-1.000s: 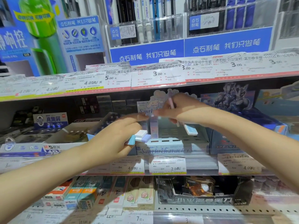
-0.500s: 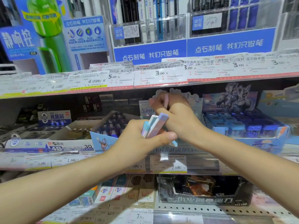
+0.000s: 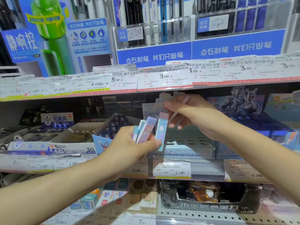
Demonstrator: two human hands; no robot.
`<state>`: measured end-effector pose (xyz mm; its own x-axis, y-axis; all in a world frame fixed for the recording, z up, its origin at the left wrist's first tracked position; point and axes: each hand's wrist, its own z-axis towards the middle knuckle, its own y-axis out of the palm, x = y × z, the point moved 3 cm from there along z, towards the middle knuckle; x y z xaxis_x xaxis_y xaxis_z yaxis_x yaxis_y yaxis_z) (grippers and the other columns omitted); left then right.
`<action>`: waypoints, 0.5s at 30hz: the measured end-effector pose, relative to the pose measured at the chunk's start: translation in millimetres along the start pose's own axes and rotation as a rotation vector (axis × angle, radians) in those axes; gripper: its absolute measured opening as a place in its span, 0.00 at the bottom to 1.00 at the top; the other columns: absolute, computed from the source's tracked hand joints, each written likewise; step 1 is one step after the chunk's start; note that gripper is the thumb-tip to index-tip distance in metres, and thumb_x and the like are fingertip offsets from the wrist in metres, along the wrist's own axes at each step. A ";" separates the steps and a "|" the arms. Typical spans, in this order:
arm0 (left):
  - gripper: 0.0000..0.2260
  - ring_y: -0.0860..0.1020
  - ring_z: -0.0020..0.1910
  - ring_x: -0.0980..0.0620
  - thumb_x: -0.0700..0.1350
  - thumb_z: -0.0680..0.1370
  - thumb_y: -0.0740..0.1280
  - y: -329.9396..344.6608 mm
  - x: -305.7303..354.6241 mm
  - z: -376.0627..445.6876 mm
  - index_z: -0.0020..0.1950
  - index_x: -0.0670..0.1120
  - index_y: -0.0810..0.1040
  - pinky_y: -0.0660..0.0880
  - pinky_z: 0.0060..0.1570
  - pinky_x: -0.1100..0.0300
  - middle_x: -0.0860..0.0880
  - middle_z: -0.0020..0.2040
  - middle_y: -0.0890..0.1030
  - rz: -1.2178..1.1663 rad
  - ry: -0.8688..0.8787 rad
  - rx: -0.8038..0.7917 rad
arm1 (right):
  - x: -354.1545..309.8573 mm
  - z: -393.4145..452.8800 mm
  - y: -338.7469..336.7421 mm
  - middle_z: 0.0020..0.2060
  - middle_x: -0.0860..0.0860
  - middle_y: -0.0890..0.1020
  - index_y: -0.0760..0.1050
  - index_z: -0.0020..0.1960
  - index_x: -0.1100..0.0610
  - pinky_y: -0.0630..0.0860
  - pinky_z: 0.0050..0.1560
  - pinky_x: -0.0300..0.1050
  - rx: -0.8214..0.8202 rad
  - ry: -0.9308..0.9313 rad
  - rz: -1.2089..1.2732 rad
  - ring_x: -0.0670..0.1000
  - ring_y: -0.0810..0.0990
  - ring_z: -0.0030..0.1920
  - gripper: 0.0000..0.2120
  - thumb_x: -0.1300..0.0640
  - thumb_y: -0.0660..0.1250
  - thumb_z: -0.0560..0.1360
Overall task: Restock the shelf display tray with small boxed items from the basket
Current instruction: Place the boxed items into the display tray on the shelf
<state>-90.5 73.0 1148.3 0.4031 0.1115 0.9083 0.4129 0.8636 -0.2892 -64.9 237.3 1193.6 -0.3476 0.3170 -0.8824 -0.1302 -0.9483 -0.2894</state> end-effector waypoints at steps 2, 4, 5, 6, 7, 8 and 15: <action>0.07 0.62 0.25 0.54 0.39 0.72 0.71 -2.4 -0.6 0.9 0.37 0.42 0.75 0.61 0.24 0.66 0.50 0.26 0.68 -0.004 0.004 -0.002 | 2.9 -5.3 5.5 0.32 0.50 0.81 0.78 0.41 0.54 0.73 0.30 0.36 -0.066 -0.038 -0.008 0.49 0.80 0.31 0.02 0.57 0.68 0.72; 0.09 0.62 0.24 0.56 0.39 0.72 0.70 -3.2 -0.1 2.3 0.34 0.43 0.73 0.61 0.24 0.66 0.51 0.26 0.67 0.021 0.022 -0.030 | 3.6 -7.2 10.5 0.31 0.51 0.81 0.78 0.43 0.55 0.74 0.30 0.35 -0.077 -0.086 0.021 0.47 0.79 0.30 0.04 0.61 0.70 0.70; 0.09 0.63 0.24 0.56 0.39 0.73 0.70 -4.2 1.0 3.2 0.34 0.43 0.73 0.61 0.24 0.66 0.51 0.26 0.67 0.040 0.026 -0.039 | 2.7 -7.3 11.7 0.32 0.53 0.80 0.77 0.44 0.56 0.74 0.30 0.34 -0.071 -0.117 0.022 0.45 0.78 0.29 0.05 0.63 0.70 0.69; 0.09 0.63 0.23 0.57 0.40 0.73 0.70 -6.0 1.1 4.6 0.34 0.42 0.73 0.62 0.25 0.66 0.53 0.25 0.68 0.062 0.036 -0.042 | 0.8 -6.8 12.3 0.32 0.54 0.79 0.77 0.44 0.57 0.74 0.29 0.33 -0.058 -0.142 0.008 0.44 0.78 0.28 0.06 0.65 0.70 0.69; 0.09 0.64 0.23 0.58 0.40 0.74 0.69 -8.2 2.3 5.4 0.35 0.41 0.74 0.63 0.25 0.67 0.54 0.24 0.68 0.102 0.054 -0.050 | -1.5 -5.9 11.9 0.32 0.55 0.78 0.76 0.44 0.57 0.73 0.29 0.32 -0.045 -0.167 -0.016 0.42 0.77 0.27 0.07 0.66 0.70 0.69; 0.10 0.66 0.24 0.58 0.41 0.75 0.68 -11.0 3.5 6.7 0.35 0.38 0.75 0.63 0.26 0.68 0.54 0.23 0.70 0.164 0.098 -0.051 | -3.5 -4.6 10.4 0.32 0.55 0.77 0.76 0.44 0.58 0.73 0.29 0.31 -0.026 -0.187 -0.040 0.42 0.76 0.26 0.07 0.68 0.69 0.70; 0.02 0.71 0.34 0.58 0.40 0.73 0.62 -34.2 16.1 8.1 0.42 0.46 0.74 0.67 0.34 0.61 0.52 0.33 0.74 0.798 0.575 -0.110 | 3.3 -5.7 6.9 0.37 0.50 0.79 0.75 0.46 0.50 0.72 0.39 0.35 0.037 -0.370 -0.484 0.48 0.77 0.38 0.11 0.65 0.69 0.70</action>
<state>-104.7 49.3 1175.3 0.9195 0.3601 0.1579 -0.0910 0.5856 -0.8055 -61.7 231.7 1186.5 -0.5398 0.7024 -0.4640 -0.3842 -0.6960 -0.6066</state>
